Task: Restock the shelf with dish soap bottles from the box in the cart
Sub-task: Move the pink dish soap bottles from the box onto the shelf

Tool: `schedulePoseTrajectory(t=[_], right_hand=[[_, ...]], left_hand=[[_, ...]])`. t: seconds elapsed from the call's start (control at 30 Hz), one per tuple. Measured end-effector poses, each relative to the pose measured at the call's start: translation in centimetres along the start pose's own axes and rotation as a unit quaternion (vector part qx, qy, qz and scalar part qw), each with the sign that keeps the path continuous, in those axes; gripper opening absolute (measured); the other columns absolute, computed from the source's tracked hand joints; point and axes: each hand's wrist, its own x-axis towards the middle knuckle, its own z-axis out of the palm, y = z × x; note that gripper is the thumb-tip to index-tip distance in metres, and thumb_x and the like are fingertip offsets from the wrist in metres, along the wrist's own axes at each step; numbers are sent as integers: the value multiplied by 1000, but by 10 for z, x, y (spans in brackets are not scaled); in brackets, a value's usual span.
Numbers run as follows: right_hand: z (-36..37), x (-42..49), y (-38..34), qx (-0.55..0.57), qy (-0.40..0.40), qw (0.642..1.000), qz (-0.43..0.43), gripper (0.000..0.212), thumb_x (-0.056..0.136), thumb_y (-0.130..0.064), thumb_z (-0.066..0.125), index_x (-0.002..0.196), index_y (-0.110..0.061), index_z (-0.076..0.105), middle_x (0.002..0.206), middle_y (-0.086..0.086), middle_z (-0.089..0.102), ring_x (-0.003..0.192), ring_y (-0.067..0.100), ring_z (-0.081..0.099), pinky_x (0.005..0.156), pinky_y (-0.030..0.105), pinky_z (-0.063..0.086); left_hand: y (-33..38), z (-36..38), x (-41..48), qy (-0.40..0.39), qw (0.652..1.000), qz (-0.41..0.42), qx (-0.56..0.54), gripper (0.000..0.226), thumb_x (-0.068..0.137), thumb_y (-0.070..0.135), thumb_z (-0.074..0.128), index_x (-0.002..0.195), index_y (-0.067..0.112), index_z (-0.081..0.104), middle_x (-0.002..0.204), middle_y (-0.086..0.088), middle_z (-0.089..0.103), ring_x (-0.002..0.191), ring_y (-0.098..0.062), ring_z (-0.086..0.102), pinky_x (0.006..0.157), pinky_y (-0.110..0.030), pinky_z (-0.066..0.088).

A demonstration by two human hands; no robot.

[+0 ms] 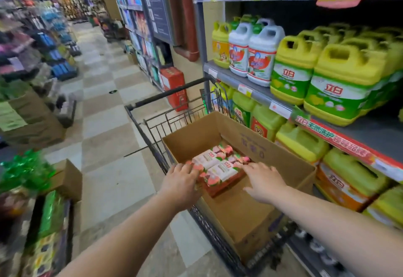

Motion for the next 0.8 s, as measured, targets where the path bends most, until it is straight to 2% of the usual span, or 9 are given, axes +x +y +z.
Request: schedulePoseTrajectory(t=[0.2, 0.43, 0.63, 0.8], right_hand=[[18, 55, 17, 16, -15, 997, 78, 68, 88, -43, 55, 146, -26, 26, 150, 2, 35, 138, 27, 31, 110, 46, 29], [39, 144, 13, 53, -84, 978, 184, 62, 87, -38, 55, 142, -22, 31, 148, 6, 35, 138, 27, 30, 111, 44, 26], [80, 205, 0, 169, -156, 931, 284, 62, 89, -38, 52, 144, -21, 29, 148, 9, 35, 135, 28, 38, 109, 38, 34], [125, 235, 2, 249, -188, 891, 329, 63, 88, -44, 53, 144, -25, 29, 149, 10, 34, 134, 28, 40, 104, 37, 38]], left_hand=[[-6, 22, 100, -66, 995, 71, 9, 66, 85, 55, 49, 140, 24, 29, 146, -5, 35, 136, -28, 28, 116, -48, 17], [-42, 77, 219, -108, 977, 184, 16, 64, 84, 55, 47, 137, 21, 33, 140, -5, 39, 130, -28, 34, 108, -44, 26], [-59, 129, 286, -212, 952, 221, 1, 69, 82, 49, 55, 138, 19, 29, 143, -7, 35, 133, -28, 31, 106, -43, 33], [-48, 171, 321, -277, 930, 238, -32, 77, 80, 38, 64, 141, 18, 22, 142, -7, 31, 129, -28, 33, 102, -43, 36]])
